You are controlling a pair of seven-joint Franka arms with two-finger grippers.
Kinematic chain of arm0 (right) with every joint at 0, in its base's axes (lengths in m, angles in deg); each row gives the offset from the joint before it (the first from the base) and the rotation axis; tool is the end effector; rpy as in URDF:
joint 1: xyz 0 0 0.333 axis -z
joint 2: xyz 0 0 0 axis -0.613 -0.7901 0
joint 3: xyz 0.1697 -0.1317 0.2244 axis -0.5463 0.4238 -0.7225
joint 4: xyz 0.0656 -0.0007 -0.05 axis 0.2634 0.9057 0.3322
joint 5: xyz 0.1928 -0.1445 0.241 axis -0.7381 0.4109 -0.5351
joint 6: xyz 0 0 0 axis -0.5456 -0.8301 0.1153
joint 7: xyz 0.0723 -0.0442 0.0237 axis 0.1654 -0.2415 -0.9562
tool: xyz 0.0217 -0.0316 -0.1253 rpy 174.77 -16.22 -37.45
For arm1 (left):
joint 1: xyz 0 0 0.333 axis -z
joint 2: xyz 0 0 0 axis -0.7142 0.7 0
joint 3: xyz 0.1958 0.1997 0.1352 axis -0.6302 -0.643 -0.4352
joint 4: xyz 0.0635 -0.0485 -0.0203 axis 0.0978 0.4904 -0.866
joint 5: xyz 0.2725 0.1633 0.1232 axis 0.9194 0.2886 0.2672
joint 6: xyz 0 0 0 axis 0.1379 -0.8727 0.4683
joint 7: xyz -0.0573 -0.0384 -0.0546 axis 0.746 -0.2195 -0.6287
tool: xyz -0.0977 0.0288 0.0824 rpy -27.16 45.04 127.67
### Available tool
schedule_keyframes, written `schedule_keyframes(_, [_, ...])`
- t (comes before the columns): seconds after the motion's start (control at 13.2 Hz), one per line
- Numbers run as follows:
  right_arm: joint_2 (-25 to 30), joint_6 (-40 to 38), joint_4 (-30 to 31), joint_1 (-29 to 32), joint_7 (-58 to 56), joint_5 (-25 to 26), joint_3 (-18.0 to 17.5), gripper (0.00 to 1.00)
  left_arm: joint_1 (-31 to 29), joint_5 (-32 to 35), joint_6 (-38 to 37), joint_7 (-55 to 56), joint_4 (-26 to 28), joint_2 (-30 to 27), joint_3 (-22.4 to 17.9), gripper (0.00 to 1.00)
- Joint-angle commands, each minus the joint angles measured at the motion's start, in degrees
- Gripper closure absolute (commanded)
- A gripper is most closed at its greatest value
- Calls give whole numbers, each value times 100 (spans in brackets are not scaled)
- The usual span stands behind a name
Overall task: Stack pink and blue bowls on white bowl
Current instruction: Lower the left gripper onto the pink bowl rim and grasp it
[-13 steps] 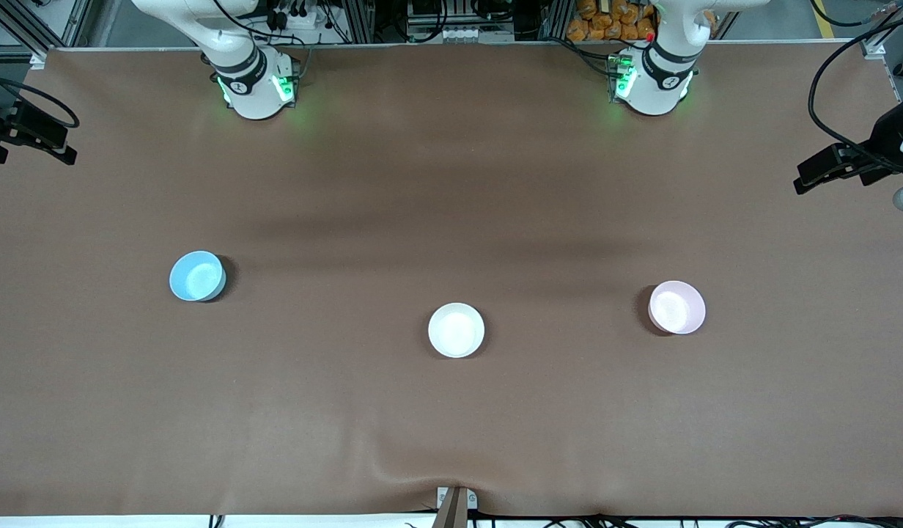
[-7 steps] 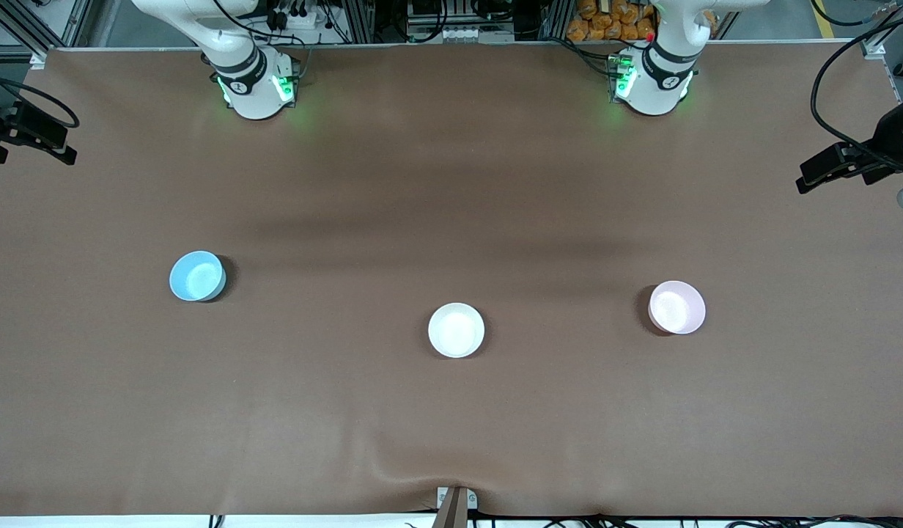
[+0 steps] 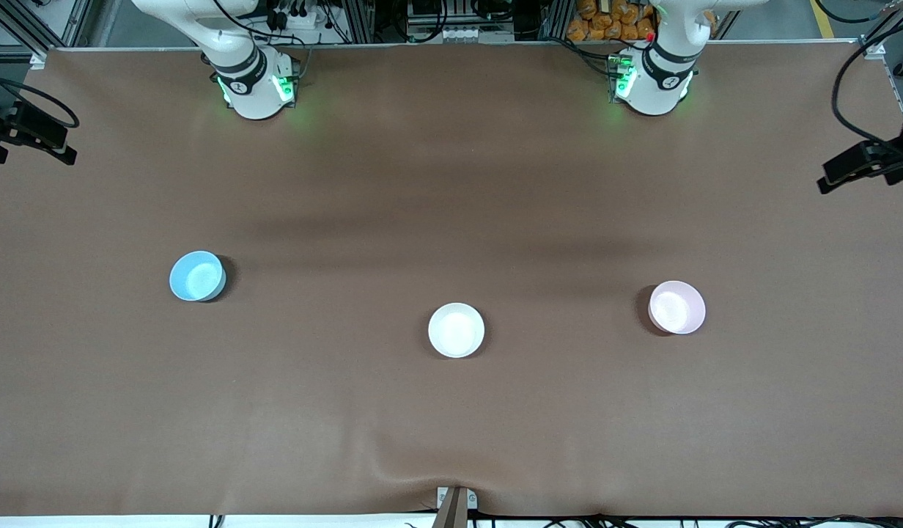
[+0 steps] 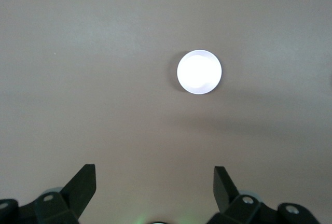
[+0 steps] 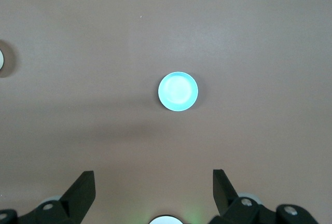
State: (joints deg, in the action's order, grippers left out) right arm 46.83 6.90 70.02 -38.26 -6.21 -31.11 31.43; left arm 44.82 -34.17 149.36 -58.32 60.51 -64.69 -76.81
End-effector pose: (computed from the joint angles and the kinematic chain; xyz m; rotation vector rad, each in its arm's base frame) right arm 0.4646 -0.0188 0.6389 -3.1350 0.0497 0.0639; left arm 0.4904 0.0313 0.6033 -3.1235 -0.1824 0.0501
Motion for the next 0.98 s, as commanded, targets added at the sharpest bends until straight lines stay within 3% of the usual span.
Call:
schedule_keyframes(0.0, [34, 31, 42, 107, -19, -103, -52, 0, -118, -83, 131, -286, 85, -119, 13, 0])
schedule_keyframes(0.53, [34, 22, 42, 89, -19, -103, -52, 0, 155, -83, 455, -58, 251, 399, 240, 0])
schedule_keyframes(0.91, [25, 75, 42, 98, -19, -103, -52, 0, 76, -65, 2272, -22, 1314, 776, 303, 0])
